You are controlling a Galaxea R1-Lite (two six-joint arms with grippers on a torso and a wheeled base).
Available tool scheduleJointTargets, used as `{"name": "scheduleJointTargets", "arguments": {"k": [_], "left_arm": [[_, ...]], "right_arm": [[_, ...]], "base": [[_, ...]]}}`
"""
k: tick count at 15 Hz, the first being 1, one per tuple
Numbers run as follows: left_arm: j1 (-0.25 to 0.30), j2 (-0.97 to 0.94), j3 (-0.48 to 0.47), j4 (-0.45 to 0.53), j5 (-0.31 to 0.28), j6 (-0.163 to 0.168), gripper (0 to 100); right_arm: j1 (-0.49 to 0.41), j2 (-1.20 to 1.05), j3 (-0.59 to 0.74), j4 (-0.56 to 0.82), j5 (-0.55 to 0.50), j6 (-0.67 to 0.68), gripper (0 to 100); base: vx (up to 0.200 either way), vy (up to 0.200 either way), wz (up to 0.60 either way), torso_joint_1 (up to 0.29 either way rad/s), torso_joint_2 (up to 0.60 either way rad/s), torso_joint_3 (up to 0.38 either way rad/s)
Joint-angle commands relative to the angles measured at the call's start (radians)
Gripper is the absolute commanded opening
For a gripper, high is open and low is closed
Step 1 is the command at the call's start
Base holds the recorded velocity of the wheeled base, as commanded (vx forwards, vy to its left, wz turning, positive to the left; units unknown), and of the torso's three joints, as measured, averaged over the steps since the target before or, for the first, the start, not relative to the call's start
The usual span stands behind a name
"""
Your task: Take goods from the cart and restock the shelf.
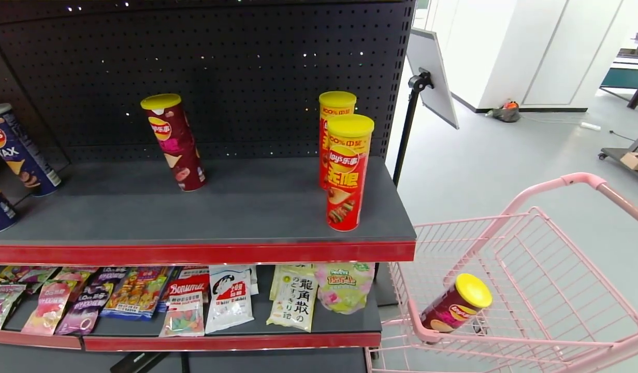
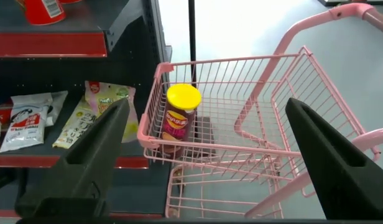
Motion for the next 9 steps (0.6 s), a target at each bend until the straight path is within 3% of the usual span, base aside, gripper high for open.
{"name": "scheduleJointTargets", "arguments": {"k": [1, 9], "left_arm": [[0.000, 0.001, 0.000, 0.000, 0.001, 0.000, 100], [0.000, 0.001, 0.000, 0.000, 0.001, 0.000, 100]], "right_arm": [[0.000, 0.000, 0.000, 0.000, -0.001, -0.001, 100], [0.000, 0.000, 0.000, 0.000, -0.001, -0.001, 100]], "base": [[0.000, 0.000, 0.00, -0.134, 0.36, 0.207], [0.000, 0.000, 0.00, -0.146, 0.37, 0.226]]}}
